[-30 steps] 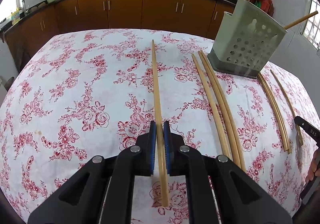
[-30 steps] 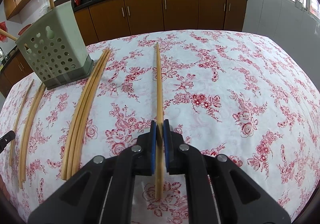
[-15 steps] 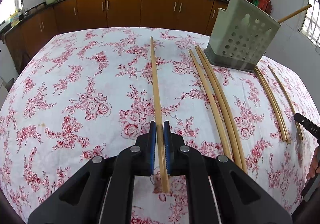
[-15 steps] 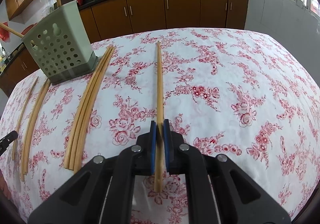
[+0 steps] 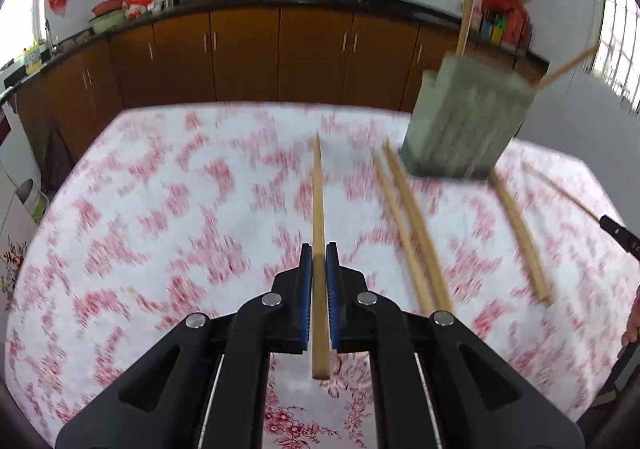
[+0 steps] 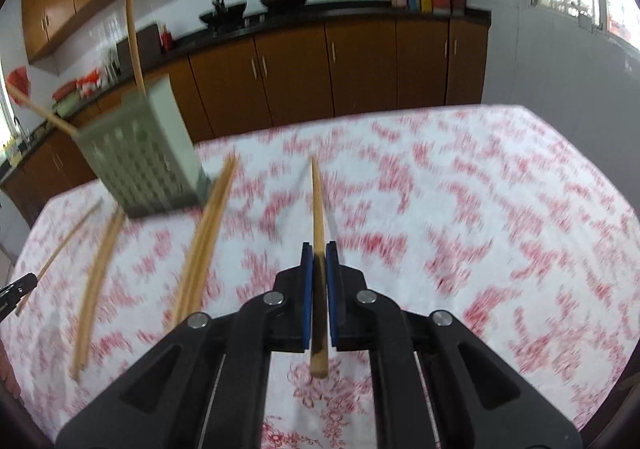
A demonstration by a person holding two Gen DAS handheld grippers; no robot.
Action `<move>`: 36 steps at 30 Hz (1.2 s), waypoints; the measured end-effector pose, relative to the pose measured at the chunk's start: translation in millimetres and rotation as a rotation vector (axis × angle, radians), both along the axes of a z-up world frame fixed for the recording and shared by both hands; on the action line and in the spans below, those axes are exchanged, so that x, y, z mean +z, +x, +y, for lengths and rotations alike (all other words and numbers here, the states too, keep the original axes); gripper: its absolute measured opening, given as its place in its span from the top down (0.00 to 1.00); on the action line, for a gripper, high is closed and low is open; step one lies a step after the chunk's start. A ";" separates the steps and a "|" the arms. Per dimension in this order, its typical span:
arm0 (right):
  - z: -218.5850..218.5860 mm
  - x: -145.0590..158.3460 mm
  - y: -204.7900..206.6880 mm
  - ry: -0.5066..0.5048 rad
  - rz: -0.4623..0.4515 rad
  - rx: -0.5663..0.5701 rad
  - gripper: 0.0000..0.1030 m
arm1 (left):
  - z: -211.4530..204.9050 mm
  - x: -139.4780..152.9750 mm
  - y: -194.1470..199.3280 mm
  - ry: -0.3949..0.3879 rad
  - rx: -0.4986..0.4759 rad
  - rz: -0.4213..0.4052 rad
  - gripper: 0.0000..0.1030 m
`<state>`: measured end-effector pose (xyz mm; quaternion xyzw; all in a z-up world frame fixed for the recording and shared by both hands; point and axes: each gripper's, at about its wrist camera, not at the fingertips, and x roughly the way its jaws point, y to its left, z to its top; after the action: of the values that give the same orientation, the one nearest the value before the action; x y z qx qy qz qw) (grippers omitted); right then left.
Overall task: Organize utensils
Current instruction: 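Raise the right tool's chopstick upright above the holder while the left tool carries its chopstick there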
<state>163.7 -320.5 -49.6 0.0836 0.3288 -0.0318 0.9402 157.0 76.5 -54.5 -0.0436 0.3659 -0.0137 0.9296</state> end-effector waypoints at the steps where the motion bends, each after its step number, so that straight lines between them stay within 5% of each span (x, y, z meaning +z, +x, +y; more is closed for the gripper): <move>1: -1.4 6.8 -1.5 0.001 -0.019 -0.002 0.92 | 1.9 5.8 -0.6 -0.007 0.002 -0.016 0.93; 17: -8.5 74.7 -7.9 0.040 -0.209 -0.002 0.93 | 11.0 95.6 -10.5 -0.103 0.020 -0.250 0.93; 36: -11.2 70.7 -9.3 0.060 -0.214 -0.012 0.93 | 6.2 98.7 -9.9 -0.101 0.011 -0.259 0.93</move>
<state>154.5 -331.7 21.1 0.1166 0.2268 -0.0182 0.9668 147.2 82.7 44.3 -0.0901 0.2416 -0.0323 0.9656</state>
